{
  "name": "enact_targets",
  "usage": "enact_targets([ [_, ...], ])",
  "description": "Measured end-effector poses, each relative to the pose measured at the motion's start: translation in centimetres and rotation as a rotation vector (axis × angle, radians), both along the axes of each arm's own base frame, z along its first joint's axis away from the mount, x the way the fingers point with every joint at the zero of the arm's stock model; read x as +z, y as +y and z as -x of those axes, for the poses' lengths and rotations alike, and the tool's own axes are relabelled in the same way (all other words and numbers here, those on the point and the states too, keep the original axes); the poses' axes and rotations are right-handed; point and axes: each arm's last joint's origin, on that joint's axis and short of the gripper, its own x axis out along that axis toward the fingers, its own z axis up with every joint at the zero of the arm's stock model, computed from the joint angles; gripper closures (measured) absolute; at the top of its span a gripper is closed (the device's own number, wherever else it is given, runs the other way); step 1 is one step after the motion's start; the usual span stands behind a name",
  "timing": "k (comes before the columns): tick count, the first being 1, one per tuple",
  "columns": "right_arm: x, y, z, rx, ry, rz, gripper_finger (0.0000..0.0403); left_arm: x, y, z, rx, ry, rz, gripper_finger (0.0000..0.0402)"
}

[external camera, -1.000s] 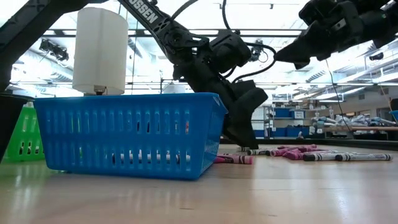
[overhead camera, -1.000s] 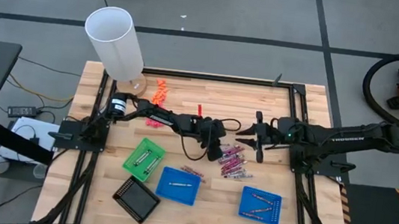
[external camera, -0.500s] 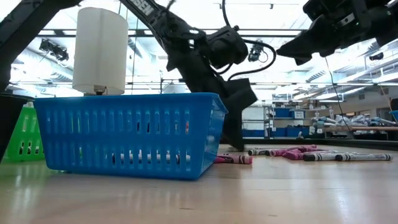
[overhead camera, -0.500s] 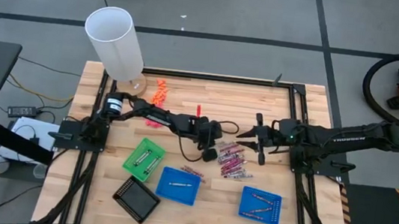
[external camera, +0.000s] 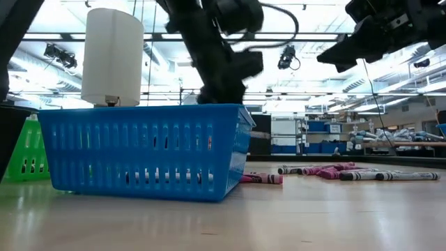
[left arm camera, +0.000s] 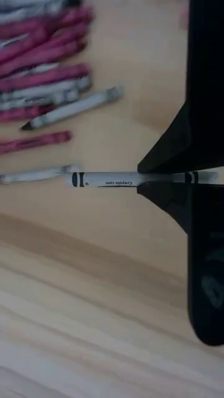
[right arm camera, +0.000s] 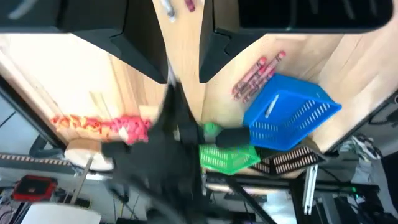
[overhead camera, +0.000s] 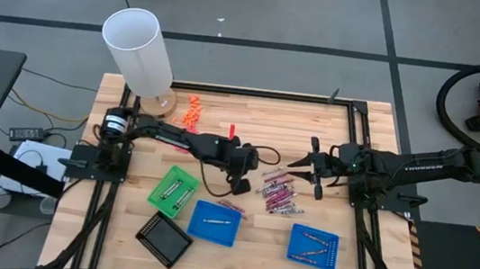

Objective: Sort crayons
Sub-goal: Put the white crayon into the left blue basket

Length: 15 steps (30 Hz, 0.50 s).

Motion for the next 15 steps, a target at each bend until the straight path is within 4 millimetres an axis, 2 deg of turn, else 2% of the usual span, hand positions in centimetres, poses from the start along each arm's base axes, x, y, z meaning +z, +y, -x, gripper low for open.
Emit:
enact_targets([
  [4, -0.3, 0.0, 0.0, -0.002, 0.033, 0.0, 0.0301, 2.2, -1.9, 1.5, -0.035, 0.014, 0.047, 0.0385],
  [9, -1.0, 0.1, -0.7, 0.014, 0.07, -0.015, 0.0301, 5.5, -5.7, 3.2, -0.16, -0.051, 0.272, 0.0383],
  [12, -1.5, 0.1, -1.4, 0.016, 0.089, -0.016, 0.0301, 6.3, -8.6, 3.9, -0.224, -0.046, 0.392, 0.0383],
  [15, -2.5, 0.1, -2.0, 0.002, 0.145, -0.056, 0.0301, 6.0, -11.2, 5.0, -0.225, 0.018, 0.44, 0.0382],
])
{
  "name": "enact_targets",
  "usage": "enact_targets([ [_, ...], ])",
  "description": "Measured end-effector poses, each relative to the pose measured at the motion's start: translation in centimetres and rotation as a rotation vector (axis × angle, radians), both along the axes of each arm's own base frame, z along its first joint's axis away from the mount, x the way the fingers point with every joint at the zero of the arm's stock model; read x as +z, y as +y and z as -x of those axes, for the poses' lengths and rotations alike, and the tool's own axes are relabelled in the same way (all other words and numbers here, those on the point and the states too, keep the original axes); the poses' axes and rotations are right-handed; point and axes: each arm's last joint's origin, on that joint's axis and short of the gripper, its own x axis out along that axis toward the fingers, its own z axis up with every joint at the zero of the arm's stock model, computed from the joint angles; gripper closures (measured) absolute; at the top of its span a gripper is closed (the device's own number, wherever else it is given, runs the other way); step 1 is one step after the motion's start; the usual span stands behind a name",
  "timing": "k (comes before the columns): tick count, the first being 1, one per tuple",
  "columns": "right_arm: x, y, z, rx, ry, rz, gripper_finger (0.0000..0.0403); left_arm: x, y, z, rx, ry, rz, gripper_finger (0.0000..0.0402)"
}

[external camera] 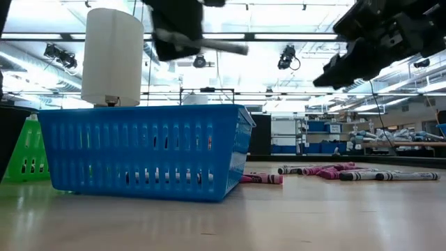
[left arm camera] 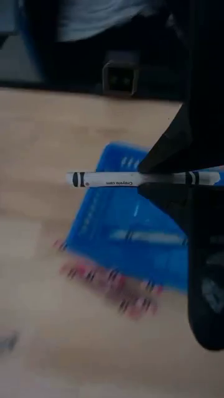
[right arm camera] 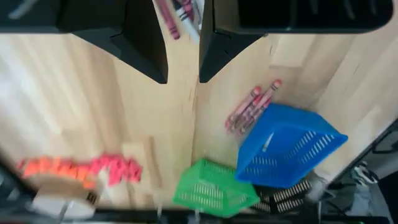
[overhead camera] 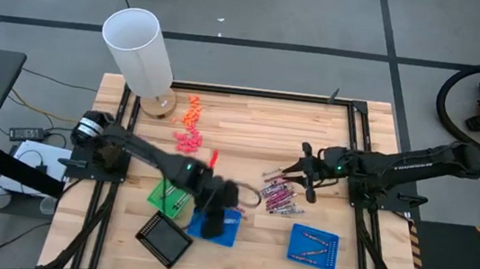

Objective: Sort crayons
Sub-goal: Put the white crayon into the left blue basket

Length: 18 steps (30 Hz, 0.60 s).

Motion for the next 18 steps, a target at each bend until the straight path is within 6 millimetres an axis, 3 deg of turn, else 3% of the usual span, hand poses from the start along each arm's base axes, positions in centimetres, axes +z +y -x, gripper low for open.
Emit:
enact_targets([
  [4, -0.9, 0.0, -1.0, 0.006, 0.016, 0.01, 0.0301, -0.4, -2.3, 1.2, 0.02, 0.063, -0.015, 0.0382],
  [8, -1.1, 0.3, -1.9, 0.022, -0.014, 0.023, 0.0301, -0.5, -3.3, 1.7, 0.038, 0.057, -0.064, 0.0381],
  [18, -1.5, 0.3, -2.4, -0.001, -0.022, 0.102, 0.0301, -3.1, -2.8, 1.2, 0.088, 0.073, -0.382, 0.0381],
])
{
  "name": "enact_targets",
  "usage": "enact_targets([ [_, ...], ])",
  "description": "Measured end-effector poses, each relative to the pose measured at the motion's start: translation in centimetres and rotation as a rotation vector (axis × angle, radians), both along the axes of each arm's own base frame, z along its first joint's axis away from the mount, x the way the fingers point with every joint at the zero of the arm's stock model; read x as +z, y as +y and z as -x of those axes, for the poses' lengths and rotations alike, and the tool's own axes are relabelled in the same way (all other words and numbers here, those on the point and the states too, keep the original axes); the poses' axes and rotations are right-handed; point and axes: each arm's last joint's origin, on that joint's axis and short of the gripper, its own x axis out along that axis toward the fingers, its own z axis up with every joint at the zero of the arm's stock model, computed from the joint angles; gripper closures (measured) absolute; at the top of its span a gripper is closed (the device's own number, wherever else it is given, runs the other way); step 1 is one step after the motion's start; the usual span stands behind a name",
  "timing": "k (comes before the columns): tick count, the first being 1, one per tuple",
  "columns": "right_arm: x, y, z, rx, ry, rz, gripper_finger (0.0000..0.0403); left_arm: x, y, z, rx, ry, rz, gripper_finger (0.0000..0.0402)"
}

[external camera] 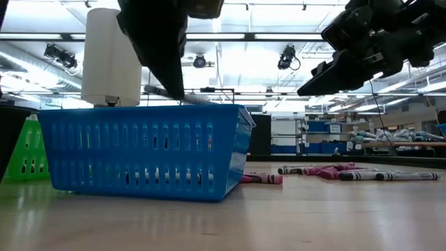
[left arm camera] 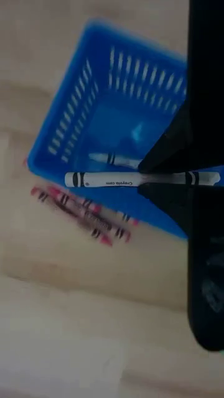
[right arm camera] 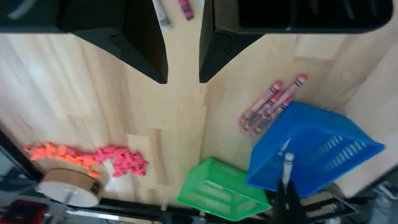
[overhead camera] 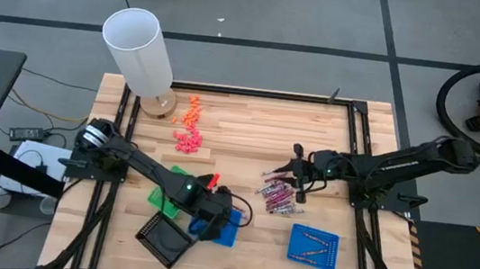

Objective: Sort crayons
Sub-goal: Put the white crayon into the left blue basket

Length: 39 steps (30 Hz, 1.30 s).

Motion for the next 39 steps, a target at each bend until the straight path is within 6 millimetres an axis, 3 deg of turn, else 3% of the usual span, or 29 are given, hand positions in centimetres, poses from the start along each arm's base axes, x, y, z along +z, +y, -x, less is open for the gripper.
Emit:
enact_targets([
  [5, 0.5, 0.1, 0.4, -0.006, -0.011, 0.011, 0.0301, -2.0, -0.7, -0.2, -0.122, 0.092, -0.022, 0.0381],
  [13, 0.6, 0.1, 0.5, -0.012, -0.018, -0.001, 0.0301, -2.2, -2.2, 0.1, -0.24, 0.064, -0.071, 0.0381],
  [21, 1.0, 0.1, 0.3, -0.018, -0.062, -0.018, 0.0301, -3.8, -1.5, -0.2, -0.213, 0.0, -0.089, 0.0378],
  [24, 1.0, 0.1, 0.3, -0.025, -0.061, -0.039, 0.0301, -4.4, -1.2, 0.1, -0.188, 0.028, -0.077, 0.0352],
  [28, 0.9, 0.2, 0.3, -0.021, -0.052, -0.055, 0.0301, -4.4, -1.2, 0.0, -0.16, 0.019, -0.059, 0.0282],
  [32, 0.6, 0.6, 0.5, -0.034, -0.019, -0.071, 0.0302, -3.1, -1.5, 0.1, -0.149, -0.024, -0.063, 0.0229],
  [39, -0.2, 1.3, 0.3, -0.111, 0.108, -0.045, 0.0303, -1.7, -3.4, 0.6, -0.227, -0.208, -0.446, 0.0218],
])
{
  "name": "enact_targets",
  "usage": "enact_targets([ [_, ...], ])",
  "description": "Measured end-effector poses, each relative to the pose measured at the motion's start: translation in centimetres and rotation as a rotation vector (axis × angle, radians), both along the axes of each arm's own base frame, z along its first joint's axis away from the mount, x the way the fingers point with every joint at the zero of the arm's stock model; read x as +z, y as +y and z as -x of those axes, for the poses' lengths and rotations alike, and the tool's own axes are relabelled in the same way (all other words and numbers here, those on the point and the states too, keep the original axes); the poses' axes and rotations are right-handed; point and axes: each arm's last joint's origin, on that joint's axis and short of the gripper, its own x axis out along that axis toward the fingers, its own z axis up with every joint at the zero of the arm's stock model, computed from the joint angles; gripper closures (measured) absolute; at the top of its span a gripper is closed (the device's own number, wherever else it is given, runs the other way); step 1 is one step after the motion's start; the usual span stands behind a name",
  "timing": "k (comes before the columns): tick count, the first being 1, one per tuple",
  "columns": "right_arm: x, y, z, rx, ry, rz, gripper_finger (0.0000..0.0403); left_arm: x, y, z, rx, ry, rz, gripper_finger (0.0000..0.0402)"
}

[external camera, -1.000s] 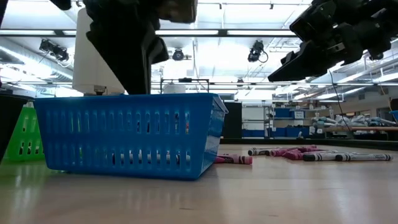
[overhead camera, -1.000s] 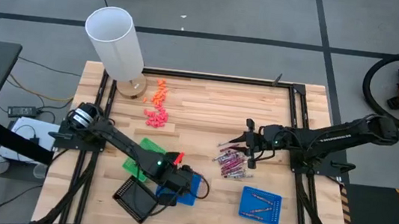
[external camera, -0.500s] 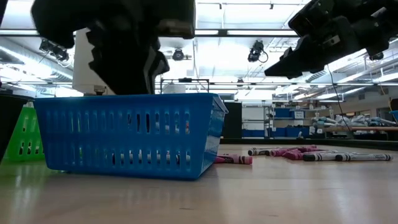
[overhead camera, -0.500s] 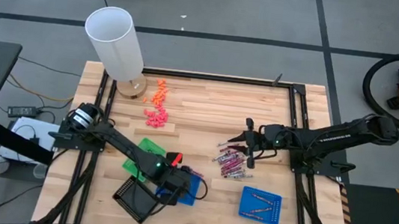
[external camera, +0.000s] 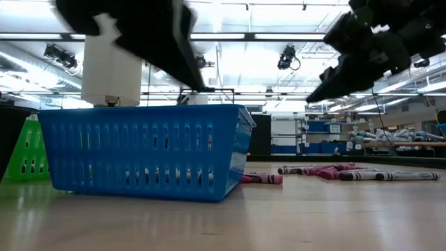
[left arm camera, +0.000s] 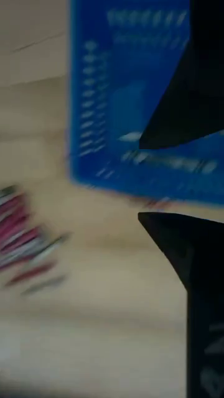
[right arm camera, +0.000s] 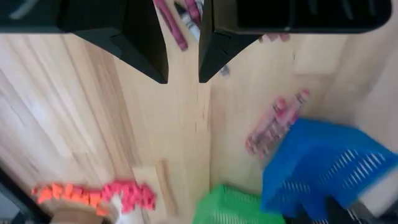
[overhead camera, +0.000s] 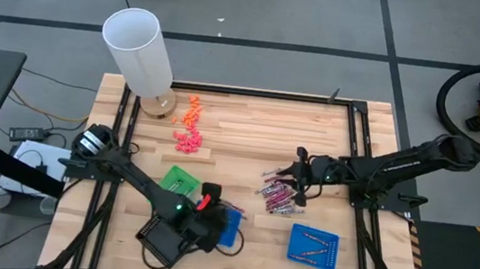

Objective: Sort crayons
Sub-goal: Put the white crayon into the left blue basket

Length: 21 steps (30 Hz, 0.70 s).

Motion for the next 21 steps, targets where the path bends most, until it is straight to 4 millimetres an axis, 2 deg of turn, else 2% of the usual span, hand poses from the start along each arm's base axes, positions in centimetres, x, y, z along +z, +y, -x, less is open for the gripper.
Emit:
enact_targets([
  [3, -0.8, 0.2, -0.4, 0.003, 0.028, -0.002, 0.0303, 0.8, 0.4, -1.2, -0.011, -0.11, -0.107, 0.0226],
  [7, -1.3, 0.3, -0.6, -0.017, 0.053, -0.012, 0.0302, 2.0, 1.4, -3.4, -0.093, -0.227, -0.13, 0.0238],
  [11, -0.1, 0.4, -1.3, -0.06, 0.045, -0.052, 0.0302, 3.5, 2.9, -5.2, -0.195, -0.291, -0.121, 0.0245],
  [16, 1.8, 0.5, -2.2, -0.128, 0.171, -0.114, 0.0302, 6.3, 4.2, -6.7, -0.219, -0.359, -0.032, 0.0246],
  [21, 2.2, 0.8, -2.7, -0.165, 0.263, -0.181, 0.0302, 6.6, 4.2, -6.7, -0.178, -0.37, 0.05, 0.0246],
])
